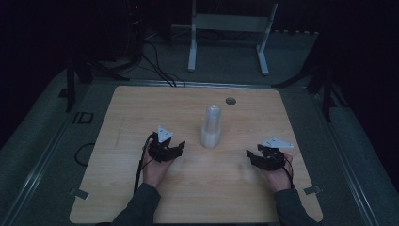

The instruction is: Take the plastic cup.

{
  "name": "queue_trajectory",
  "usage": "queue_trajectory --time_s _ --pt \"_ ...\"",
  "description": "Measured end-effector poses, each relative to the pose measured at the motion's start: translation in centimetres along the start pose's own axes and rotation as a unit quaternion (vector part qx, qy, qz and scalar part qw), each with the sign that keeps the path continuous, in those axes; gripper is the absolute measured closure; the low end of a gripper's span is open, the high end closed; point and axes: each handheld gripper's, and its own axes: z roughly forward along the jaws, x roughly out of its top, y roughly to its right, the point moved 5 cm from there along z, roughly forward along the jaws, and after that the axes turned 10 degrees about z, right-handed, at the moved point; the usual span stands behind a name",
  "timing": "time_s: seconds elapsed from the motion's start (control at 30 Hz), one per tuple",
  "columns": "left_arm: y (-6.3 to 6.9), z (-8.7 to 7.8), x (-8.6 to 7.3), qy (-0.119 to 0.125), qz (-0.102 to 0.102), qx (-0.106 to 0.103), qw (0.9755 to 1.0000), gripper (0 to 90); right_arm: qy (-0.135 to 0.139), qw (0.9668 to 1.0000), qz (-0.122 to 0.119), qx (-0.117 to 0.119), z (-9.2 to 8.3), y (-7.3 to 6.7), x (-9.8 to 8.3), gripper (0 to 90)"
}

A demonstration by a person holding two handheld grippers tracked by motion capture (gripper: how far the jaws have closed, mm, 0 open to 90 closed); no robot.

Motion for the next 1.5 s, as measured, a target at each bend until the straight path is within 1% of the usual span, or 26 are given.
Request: queue_trajectory --time_s 0.03,0.07,0.1,0.13,0.2,0.3,0.33,0.4,0.6,0.7,0.73,0.87,0.97,1.07,1.2,1.33,1.37,1.5 --pt "0.0 0.0 0.0 0.000 0.000 0.000 1.0000 37.0 0.003 1.0000 -0.001 0.001 -0.2 -0.2 0.2 43.1" --pt "0.6 0.2 0.5 -0.001 0.006 -0.010 0.9999 37.0 0.011 0.9999 -0.008 0.004 -0.7 -0.6 0.9 42.4" --pt "0.8 0.3 0.6 -0.001 0.008 -0.014 0.9999 37.0 0.014 0.9998 -0.012 0.005 -0.9 -0.8 1.1 41.7" --pt "1.0 0.4 0.7 0.000 0.009 -0.014 0.9999 36.9 0.016 0.9997 -0.016 0.005 -1.0 -1.0 1.4 41.6" --pt "1.3 0.5 1.0 0.000 0.013 -0.028 0.9995 36.9 0.020 0.9996 -0.021 0.008 -1.2 -1.4 1.9 41.4" --pt "1.7 0.5 1.4 0.009 0.018 -0.038 0.9991 37.0 0.025 0.9993 -0.022 0.018 -1.3 -1.9 2.6 41.4" --pt "1.8 0.6 1.5 0.008 0.021 -0.035 0.9991 37.0 0.027 0.9991 -0.023 0.020 -1.3 -2.0 2.8 41.5" --pt "1.9 0.8 1.7 0.006 0.019 -0.043 0.9989 37.0 0.028 0.9990 -0.026 0.022 -1.3 -2.2 3.2 41.8" --pt "2.0 1.1 1.9 0.002 0.018 -0.042 0.9989 36.0 0.030 0.9987 -0.034 0.026 -1.1 -2.7 3.9 42.2" --pt "2.2 1.4 2.1 0.003 0.022 -0.052 0.9984 38.3 0.032 0.9983 -0.038 0.029 -1.1 -3.1 4.4 42.2" --pt "2.3 1.5 2.1 0.002 0.024 -0.051 0.9984 37.5 0.034 0.9982 -0.039 0.030 -1.2 -3.3 4.6 42.1" --pt "2.6 1.8 2.3 0.007 0.028 -0.054 0.9981 34.5 0.035 0.9979 -0.044 0.031 -1.2 -3.7 5.0 41.0" --pt "2.8 2.0 2.6 0.011 0.026 -0.057 0.9980 33.7 0.037 0.9975 -0.049 0.033 -1.2 -4.0 5.3 40.9" --pt "3.0 2.1 2.9 0.020 0.025 -0.062 0.9976 33.0 0.038 0.9972 -0.056 0.033 -1.2 -4.3 5.7 40.9" --pt "3.3 2.5 3.4 0.020 0.024 -0.065 0.9974 33.0 0.042 0.9967 -0.061 0.036 -1.2 -4.8 6.1 40.9" --pt "4.0 3.1 3.9 0.025 0.029 -0.075 0.9965 32.8 0.044 0.9964 -0.058 0.044 -1.1 -5.2 6.4 41.0" --pt "4.1 3.2 3.9 0.026 0.034 -0.075 0.9962 32.0 0.045 0.9962 -0.058 0.047 -1.0 -5.3 6.5 41.1" --pt "4.7 3.6 4.2 0.031 0.036 -0.083 0.9954 29.6 0.047 0.9961 -0.057 0.049 -1.0 -5.4 6.8 41.0"
